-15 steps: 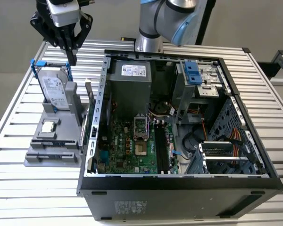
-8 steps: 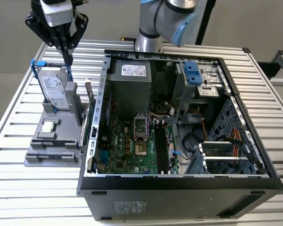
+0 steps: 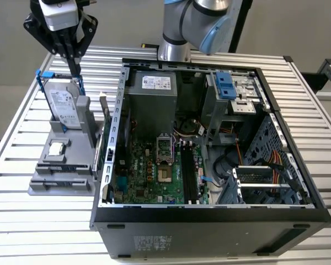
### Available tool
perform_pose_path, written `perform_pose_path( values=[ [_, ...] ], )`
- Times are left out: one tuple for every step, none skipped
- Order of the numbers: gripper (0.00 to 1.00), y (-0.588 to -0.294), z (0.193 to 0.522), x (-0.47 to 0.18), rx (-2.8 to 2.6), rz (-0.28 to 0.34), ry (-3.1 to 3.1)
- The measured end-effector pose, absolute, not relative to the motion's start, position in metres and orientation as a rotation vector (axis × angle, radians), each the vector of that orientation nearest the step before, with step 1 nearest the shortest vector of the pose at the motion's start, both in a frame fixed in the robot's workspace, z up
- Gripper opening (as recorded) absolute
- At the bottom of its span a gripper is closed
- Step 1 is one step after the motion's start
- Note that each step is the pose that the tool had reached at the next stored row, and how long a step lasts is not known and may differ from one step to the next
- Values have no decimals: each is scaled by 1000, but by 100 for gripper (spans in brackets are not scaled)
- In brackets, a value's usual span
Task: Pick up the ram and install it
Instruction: 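Reach for the ram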
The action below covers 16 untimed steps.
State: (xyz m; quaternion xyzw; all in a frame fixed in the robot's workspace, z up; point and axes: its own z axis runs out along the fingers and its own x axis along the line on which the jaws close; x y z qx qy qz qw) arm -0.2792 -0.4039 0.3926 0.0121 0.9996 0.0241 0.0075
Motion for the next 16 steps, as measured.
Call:
perform_pose_path(
  values=[
    [0,-404,393,-280,38,75,3125],
    [0,-404,393,-281,39,75,3125],
    [0,-404,393,-282,40,75,3125],
    [0,-404,393,-284,40,75,3125],
    [0,-404,393,-285,40,75,3125],
    [0,-404,393,-286,40,75,3125],
    [0,-404,393,-287,40,75,3125],
    [0,-404,393,-288,40,75,3125],
    [0,-404,393,-289,40,75,3125],
    [0,-404,393,-290,40,75,3125],
    [0,-404,393,-292,40,75,3125],
    [0,-404,393,-293,40,75,3125],
    [0,-404,393,-294,40,75,3125],
    [0,-404,393,-295,40,76,3125],
    [0,-404,393,-296,40,75,3125],
    [0,-404,393,-298,40,75,3125]
  ],
)
